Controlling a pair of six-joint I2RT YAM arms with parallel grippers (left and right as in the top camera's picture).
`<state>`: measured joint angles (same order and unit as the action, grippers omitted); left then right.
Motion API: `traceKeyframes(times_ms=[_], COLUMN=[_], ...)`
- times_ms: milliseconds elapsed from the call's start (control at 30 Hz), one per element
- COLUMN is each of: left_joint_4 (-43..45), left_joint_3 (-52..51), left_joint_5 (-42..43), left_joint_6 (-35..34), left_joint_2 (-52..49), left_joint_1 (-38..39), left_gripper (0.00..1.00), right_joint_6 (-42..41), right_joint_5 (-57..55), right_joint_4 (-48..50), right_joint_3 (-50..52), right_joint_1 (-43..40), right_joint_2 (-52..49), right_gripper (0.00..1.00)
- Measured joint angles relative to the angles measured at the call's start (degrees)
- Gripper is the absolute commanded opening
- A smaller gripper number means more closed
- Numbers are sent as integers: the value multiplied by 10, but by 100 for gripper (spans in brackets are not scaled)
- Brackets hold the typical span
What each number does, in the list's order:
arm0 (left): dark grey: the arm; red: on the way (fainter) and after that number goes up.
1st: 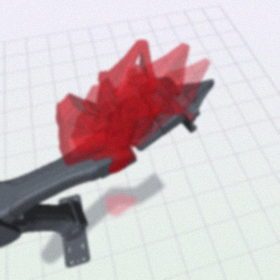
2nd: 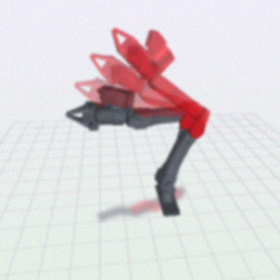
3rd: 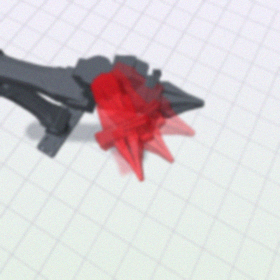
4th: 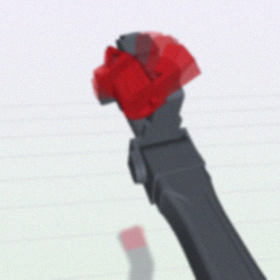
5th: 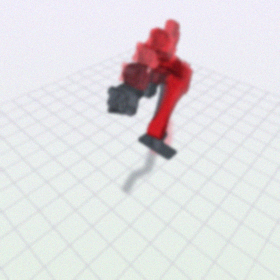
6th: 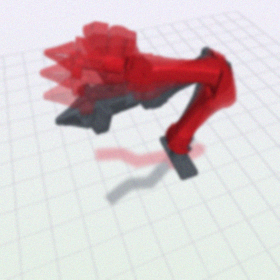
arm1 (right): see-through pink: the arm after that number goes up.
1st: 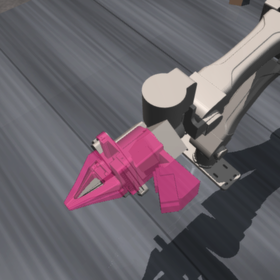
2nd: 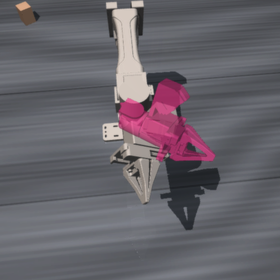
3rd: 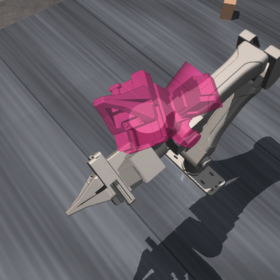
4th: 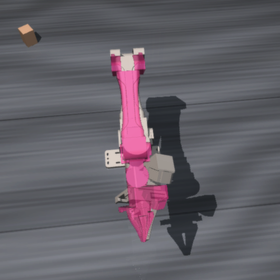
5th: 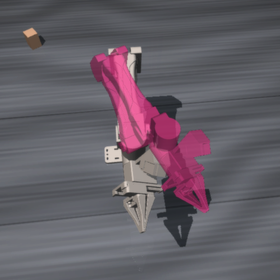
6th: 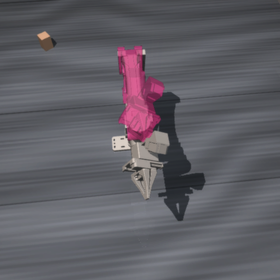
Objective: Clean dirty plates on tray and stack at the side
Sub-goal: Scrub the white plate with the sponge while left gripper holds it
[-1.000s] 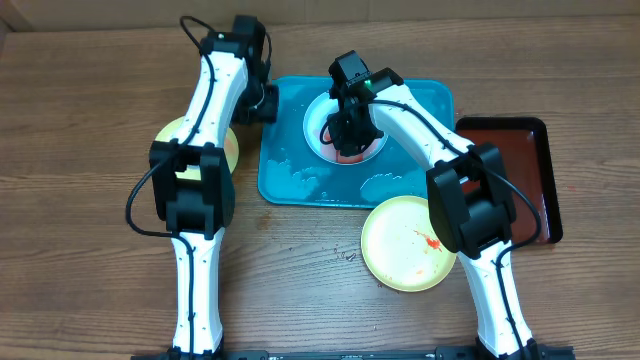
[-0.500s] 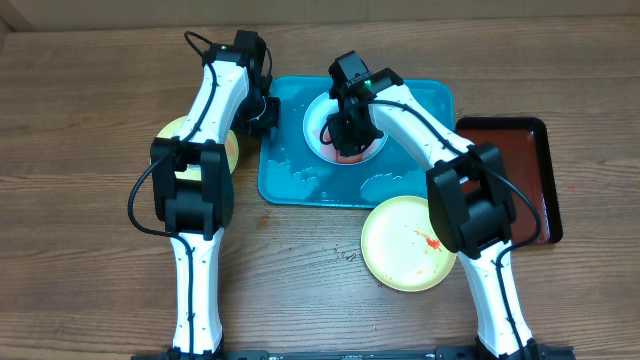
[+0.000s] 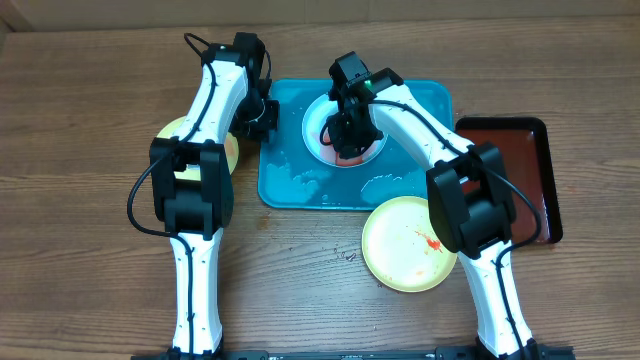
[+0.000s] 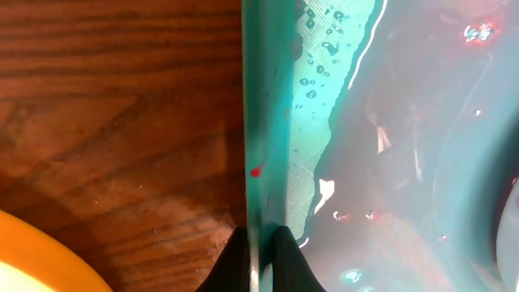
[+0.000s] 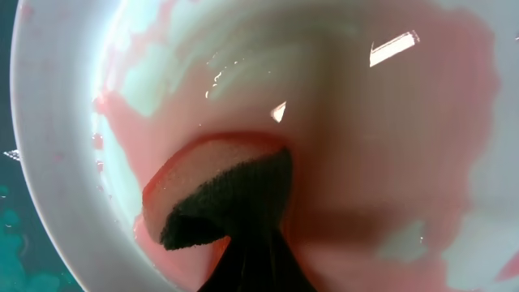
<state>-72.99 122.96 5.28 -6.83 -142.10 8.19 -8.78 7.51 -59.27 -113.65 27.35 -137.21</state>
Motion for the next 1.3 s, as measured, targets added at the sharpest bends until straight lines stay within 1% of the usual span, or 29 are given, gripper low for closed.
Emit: traceKeyframes(times_ms=[167,233,300,367,433,533,600,667,733,767,833,967,1033,1233,1267,1300], left_joint_4=[-7,-6,-8,-19,-37,-60,-70,-71,-52,-41,-14,41,57,101,107,114], left_joint_3=[0,0,0,0,9,52,100,138,172,174,170,129,101,25,16,11], left_joint_5=[0,0,-2,-4,-6,-8,-8,0,30,44,65,87,91,90,91,90], left_joint_6=[4,4,8,9,1,-2,-6,-6,-7,-7,-14,-45,-62,-109,-113,-117], left_joint_2=[0,0,0,-1,-2,-8,-9,-9,-8,-8,-9,-8,-9,-9,-9,-5], left_joint_1=[0,0,0,1,1,1,1,1,5,8,17,47,59,80,80,79], left_gripper=[5,35,57,73,75,84,89,90,87,86,80,71,69,69,67,63], right_joint_6=[0,0,0,0,0,0,0,0,0,-1,-4,-20,-28,-48,-51,-52], right_joint_5=[7,7,9,12,12,15,17,21,26,27,28,35,39,46,48,50], right_joint_4=[-4,-3,-3,-4,-8,-24,-39,-49,-60,-64,-65,-68,-70,-71,-69,-66], right_joint_3=[0,0,0,-1,-6,-24,-39,-49,-61,-63,-64,-65,-65,-65,-65,-65], right_joint_1=[0,0,0,0,0,0,0,0,0,0,-1,-7,-13,-36,-40,-44], right_joint_2=[0,0,0,0,0,-7,-12,-16,-21,-21,-22,-22,-22,-22,-22,-22], right_gripper=[4,4,4,4,4,4,4,4,4,4,4,4,4,4,4,4])
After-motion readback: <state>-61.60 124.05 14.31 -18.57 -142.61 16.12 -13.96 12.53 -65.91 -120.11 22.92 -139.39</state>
